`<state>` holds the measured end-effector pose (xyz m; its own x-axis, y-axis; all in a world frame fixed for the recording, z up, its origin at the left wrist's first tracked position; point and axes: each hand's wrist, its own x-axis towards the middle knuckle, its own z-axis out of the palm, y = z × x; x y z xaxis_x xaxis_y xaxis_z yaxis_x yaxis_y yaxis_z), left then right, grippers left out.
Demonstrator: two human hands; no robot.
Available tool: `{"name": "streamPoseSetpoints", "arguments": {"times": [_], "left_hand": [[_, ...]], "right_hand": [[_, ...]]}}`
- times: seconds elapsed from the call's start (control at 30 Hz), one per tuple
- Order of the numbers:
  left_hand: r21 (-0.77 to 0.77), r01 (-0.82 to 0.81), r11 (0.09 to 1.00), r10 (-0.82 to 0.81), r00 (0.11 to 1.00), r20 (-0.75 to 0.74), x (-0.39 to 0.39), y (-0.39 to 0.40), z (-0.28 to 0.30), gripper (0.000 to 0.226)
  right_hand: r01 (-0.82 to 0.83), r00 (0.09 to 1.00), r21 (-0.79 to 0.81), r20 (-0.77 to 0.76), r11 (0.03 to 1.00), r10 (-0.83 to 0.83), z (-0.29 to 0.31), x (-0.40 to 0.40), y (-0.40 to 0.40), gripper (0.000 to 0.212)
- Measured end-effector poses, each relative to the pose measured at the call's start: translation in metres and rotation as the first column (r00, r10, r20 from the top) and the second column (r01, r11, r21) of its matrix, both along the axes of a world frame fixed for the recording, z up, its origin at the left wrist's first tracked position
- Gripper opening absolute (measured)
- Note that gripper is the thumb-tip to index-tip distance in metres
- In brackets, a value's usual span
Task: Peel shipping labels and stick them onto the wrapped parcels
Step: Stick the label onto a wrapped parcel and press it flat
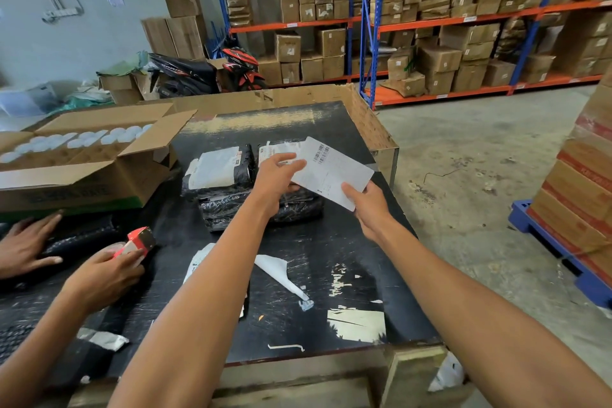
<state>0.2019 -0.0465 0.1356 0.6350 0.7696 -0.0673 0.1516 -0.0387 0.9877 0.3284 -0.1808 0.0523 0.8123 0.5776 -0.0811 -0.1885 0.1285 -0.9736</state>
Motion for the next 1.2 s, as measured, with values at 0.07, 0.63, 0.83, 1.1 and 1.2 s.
{"name": "streamPoseSetpoints", "arguments": {"times": [0.07,0.63,0.83,1.1,1.2], "left_hand": [[-0.009,-0.028,1.0,0.028,0.999,0.041,0.003,-0.003,-0.001,0.02],[0.404,0.088,0.911,-0.036,0.99,-0.135,0.02,-0.019,0.008,0.01],[0.46,-0.08,0.884,0.116,0.992,-0.05,0.018,-0.005,-0.001,0.058],[0.095,-0.081,0.992,0.078,0.996,0.036,0.024,0.051,0.01,0.012],[0.103,-0.108,0.989,0.105,0.994,0.035,0.032,0.076,0.017,0.01]], "right_hand": [[-0.022,0.998,0.01,-0.053,1.0,0.022,0.004,-0.001,-0.004,0.039],[-0.085,0.925,-0.171,0.354,0.982,0.141,0.017,0.02,-0.017,0.011],[-0.008,0.888,-0.09,0.457,0.996,0.049,0.026,0.018,-0.001,0.004],[-0.079,0.981,-0.007,0.177,0.997,0.079,0.058,0.037,0.061,0.006],[0.007,0.967,-0.082,0.254,0.997,0.014,0.061,0.042,0.089,0.01]]}}
